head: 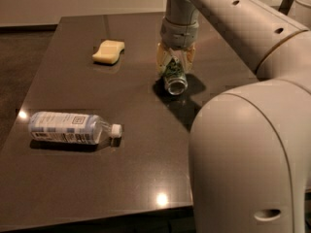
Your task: Place green can upright
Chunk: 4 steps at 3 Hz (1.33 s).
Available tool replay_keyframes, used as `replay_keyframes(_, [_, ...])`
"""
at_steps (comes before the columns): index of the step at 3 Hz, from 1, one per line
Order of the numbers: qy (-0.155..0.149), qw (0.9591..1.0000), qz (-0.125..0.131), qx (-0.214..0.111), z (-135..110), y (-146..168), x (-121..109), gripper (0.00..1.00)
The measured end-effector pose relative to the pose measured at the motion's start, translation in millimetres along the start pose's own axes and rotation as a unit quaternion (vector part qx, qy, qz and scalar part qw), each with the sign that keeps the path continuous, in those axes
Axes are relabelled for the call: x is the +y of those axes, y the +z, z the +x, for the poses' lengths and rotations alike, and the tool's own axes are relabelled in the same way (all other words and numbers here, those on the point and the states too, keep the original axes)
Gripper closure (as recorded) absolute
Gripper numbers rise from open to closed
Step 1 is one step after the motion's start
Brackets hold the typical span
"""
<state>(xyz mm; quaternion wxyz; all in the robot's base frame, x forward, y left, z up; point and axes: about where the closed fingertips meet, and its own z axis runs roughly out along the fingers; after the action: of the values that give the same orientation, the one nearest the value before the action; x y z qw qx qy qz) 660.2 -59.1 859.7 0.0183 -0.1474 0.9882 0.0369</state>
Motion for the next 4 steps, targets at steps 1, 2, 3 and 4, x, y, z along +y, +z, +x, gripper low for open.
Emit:
replay_keyframes(1, [-0.010, 0.9999, -0.005, -0.010, -1, -6, 0, 0.64])
replay_keyframes(2, [-0.036, 0.9985, -0.021, -0.035, 0, -22, 4, 0.88])
replay_keyframes(3, [-0.083, 0.9923, -0.039, -0.083, 4, -44, 8, 1.00])
replay_keyframes(4, [-0.147, 0.9755, -0.061, -0.152, 9, -65, 14, 1.00])
